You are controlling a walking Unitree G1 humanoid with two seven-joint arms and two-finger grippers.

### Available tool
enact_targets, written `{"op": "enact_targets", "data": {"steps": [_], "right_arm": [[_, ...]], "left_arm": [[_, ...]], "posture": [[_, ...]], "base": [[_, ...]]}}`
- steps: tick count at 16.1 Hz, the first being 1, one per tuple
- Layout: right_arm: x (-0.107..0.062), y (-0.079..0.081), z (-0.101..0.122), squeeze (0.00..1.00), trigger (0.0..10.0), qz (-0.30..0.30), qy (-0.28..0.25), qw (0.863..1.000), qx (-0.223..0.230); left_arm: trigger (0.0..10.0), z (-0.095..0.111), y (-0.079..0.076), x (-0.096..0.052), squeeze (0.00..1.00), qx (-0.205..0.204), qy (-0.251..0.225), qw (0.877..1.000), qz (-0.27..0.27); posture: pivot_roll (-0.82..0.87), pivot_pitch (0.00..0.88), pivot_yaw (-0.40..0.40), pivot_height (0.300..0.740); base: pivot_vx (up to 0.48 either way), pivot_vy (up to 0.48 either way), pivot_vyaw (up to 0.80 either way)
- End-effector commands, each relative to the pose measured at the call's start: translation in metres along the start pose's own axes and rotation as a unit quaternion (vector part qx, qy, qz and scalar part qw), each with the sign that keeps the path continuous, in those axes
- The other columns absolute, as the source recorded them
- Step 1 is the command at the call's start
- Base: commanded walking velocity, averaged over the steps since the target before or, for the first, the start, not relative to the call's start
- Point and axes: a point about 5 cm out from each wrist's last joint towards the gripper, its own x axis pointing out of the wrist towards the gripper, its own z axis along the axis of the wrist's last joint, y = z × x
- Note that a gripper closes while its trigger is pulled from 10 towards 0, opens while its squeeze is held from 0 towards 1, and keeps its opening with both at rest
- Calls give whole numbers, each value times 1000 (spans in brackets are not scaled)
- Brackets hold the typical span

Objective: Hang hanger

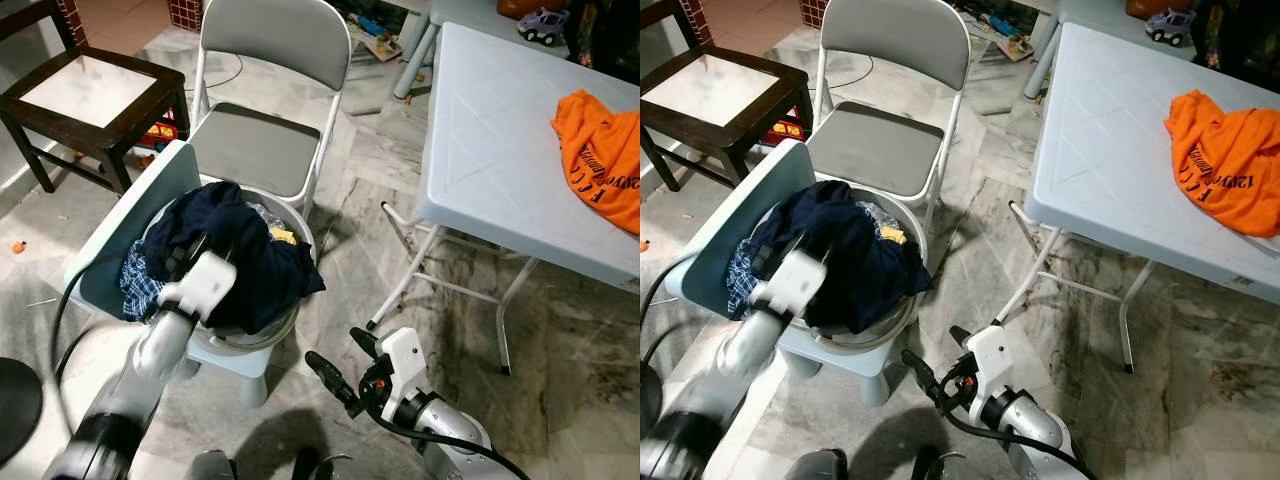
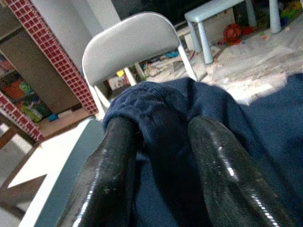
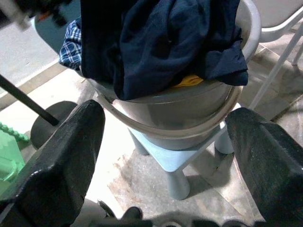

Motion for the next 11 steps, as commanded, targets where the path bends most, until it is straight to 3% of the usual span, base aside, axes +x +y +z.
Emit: {"op": "enact_targets", "data": {"steps": [1,4,5,7,9,11], "right_arm": [[-4,-4,-5,0,10000,-6,11,1000,2],[-5,-2,-6,0,10000,-3,12,1000,5],[-4,-2,-7,0,10000,-2,12,1000,6],[-4,-2,-7,0,10000,0,13,1000,5],[-3,-1,-7,0,10000,3,14,1000,4],[-3,-1,-7,0,10000,3,14,1000,4]], "left_arm": [[10000,1,0,-4,1000,-3,-2,1000,3],[10000,-9,0,-25,1000,-29,32,999,23],[10000,-13,-7,-29,1000,-36,44,998,-1],[10000,-17,-7,-30,1000,-59,75,995,11],[10000,-22,-15,-34,1000,-128,120,984,5],[10000,-29,-22,-37,1000,-226,167,960,17]], "posture": [[271,193,-207,740],[275,200,-211,740],[280,202,-212,740],[286,202,-216,740],[287,204,-215,740],[283,206,-213,740]], "base": [[0,0,0],[0,0,0],[0,0,0],[0,0,0],[0,0,0],[0,0,0]]}}
